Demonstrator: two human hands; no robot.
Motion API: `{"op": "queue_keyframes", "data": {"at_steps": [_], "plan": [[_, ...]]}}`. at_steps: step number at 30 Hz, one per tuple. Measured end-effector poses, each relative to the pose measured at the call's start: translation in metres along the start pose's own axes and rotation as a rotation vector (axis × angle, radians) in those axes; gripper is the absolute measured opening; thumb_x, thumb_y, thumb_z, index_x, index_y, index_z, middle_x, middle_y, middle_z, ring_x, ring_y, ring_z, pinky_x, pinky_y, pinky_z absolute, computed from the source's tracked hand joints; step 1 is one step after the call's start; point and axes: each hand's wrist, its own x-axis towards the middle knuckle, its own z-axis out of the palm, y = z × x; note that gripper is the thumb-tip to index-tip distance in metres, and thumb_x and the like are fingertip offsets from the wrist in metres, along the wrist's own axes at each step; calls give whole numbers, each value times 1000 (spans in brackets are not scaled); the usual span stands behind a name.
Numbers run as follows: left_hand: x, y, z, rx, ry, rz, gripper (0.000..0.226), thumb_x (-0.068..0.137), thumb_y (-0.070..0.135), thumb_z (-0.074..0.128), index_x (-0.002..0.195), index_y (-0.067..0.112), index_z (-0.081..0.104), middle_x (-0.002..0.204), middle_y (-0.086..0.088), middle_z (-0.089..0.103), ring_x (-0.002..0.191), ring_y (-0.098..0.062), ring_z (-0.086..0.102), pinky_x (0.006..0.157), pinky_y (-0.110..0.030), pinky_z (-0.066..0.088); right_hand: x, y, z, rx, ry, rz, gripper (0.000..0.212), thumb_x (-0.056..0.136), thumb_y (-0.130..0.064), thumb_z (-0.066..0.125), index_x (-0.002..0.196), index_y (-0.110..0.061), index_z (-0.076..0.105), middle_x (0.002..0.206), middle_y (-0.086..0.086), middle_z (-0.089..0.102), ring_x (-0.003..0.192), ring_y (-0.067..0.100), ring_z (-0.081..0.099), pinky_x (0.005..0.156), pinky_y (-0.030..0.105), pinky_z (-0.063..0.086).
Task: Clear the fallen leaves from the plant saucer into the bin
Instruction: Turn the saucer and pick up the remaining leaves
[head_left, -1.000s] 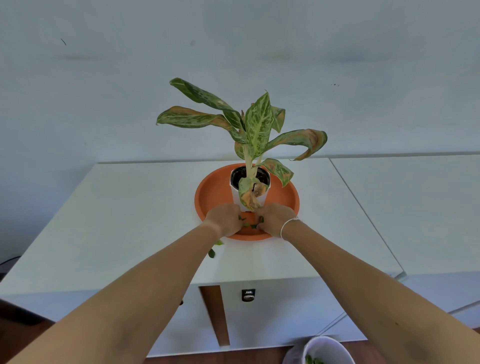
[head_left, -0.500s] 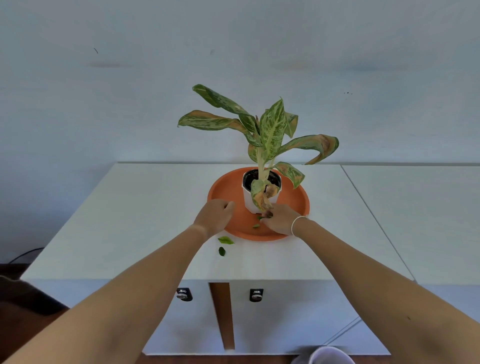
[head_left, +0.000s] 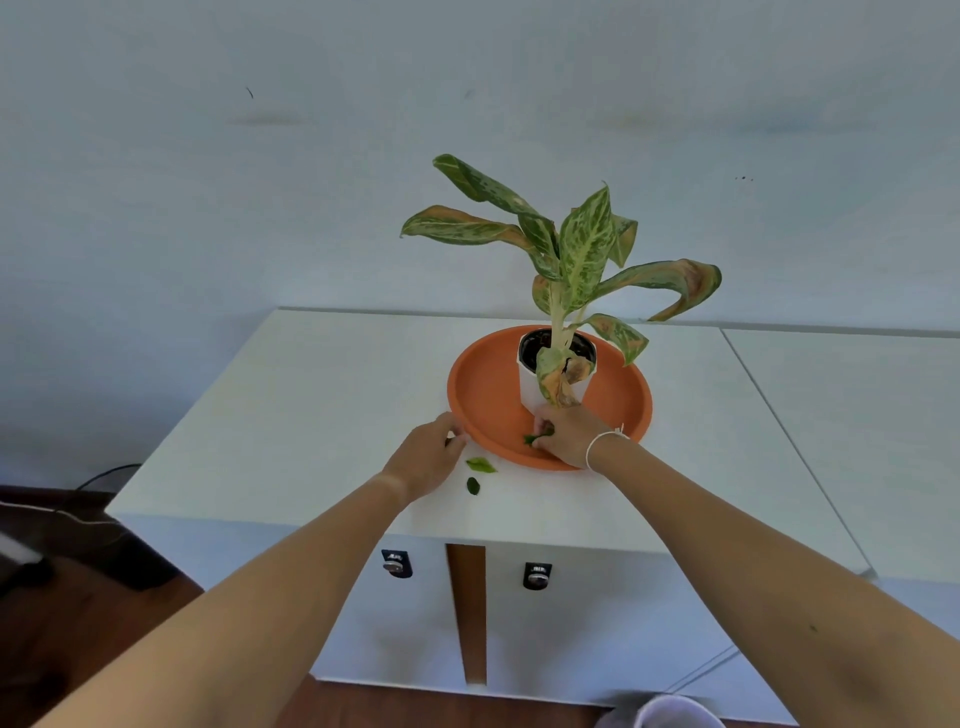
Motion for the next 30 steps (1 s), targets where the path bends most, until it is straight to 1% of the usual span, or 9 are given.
{"op": "queue_keyframes", "data": {"at_steps": [4, 7, 10, 13, 15, 19, 22, 26, 30], "plan": [[-5, -7, 4, 133, -100, 54, 24, 99, 29, 40, 112, 13, 52, 73, 3, 51, 59, -7, 42, 55, -18, 32, 2, 0, 4, -15, 16, 14, 9, 89, -17, 60, 87, -14, 52, 104, 6, 51, 88, 17, 47, 66, 24, 36], [-7, -6, 3, 235, -181, 111, 37, 98, 36, 42, 129, 18, 48, 79, 2, 54, 72, -14, 49, 67, -22, 36, 4, 0, 6, -15, 23, 40, 13, 88, -18, 62, 88, -15, 49, 102, 3, 48, 88, 18, 47, 72, 26, 36], [-6, -7, 1, 262, -221, 132, 42, 96, 38, 46, 134, 19, 47, 95, -7, 61, 81, -15, 49, 76, -23, 36, 5, 0, 7, -9, 21, 56, 19, 87, -19, 63, 100, -15, 50, 110, 6, 51, 92, 20, 49, 76, 27, 36], [-6, -8, -1, 256, -255, 153, 43, 93, 38, 52, 132, 20, 49, 99, -5, 60, 85, -15, 49, 77, -23, 35, 4, 0, 6, 4, 22, 59, 41, 88, -19, 62, 127, -17, 50, 132, 9, 49, 113, 27, 53, 85, 28, 39], [-6, -8, -1, 255, -250, 161, 41, 92, 38, 54, 129, 21, 50, 95, -2, 56, 84, -15, 49, 76, -22, 35, 3, -1, 5, 7, 15, 65, 42, 89, -19, 61, 130, -19, 51, 136, 9, 48, 118, 27, 53, 90, 28, 41], [-8, -9, 3, 265, -195, 177, 30, 93, 35, 53, 117, 17, 55, 87, 2, 52, 77, -15, 48, 59, -16, 32, 2, 0, 7, 29, 8, 72, 23, 88, -18, 62, 111, -16, 62, 128, 9, 55, 111, 26, 56, 90, 32, 45], [-9, -12, 5, 271, -143, 176, 27, 95, 34, 49, 109, 12, 57, 77, 2, 53, 66, -15, 46, 54, -18, 31, 1, -1, 9, 29, 24, 64, 6, 88, -17, 61, 88, -20, 55, 118, 10, 59, 95, 22, 55, 83, 33, 45], [-13, -13, 9, 401, -129, 217, 26, 100, 29, 38, 110, 9, 52, 89, -8, 62, 73, -18, 47, 65, -24, 33, 1, -1, 8, 11, 5, 76, 9, 90, -18, 58, 87, -18, 49, 102, 7, 55, 87, 19, 49, 73, 27, 37], [-12, -14, 11, 440, -145, 206, 26, 101, 26, 32, 108, 8, 49, 94, -10, 64, 74, -20, 48, 69, -29, 37, 2, 0, 3, 105, 27, 128, 5, 92, -20, 55, 90, -17, 53, 101, 2, 47, 90, 19, 46, 76, 26, 34]]}}
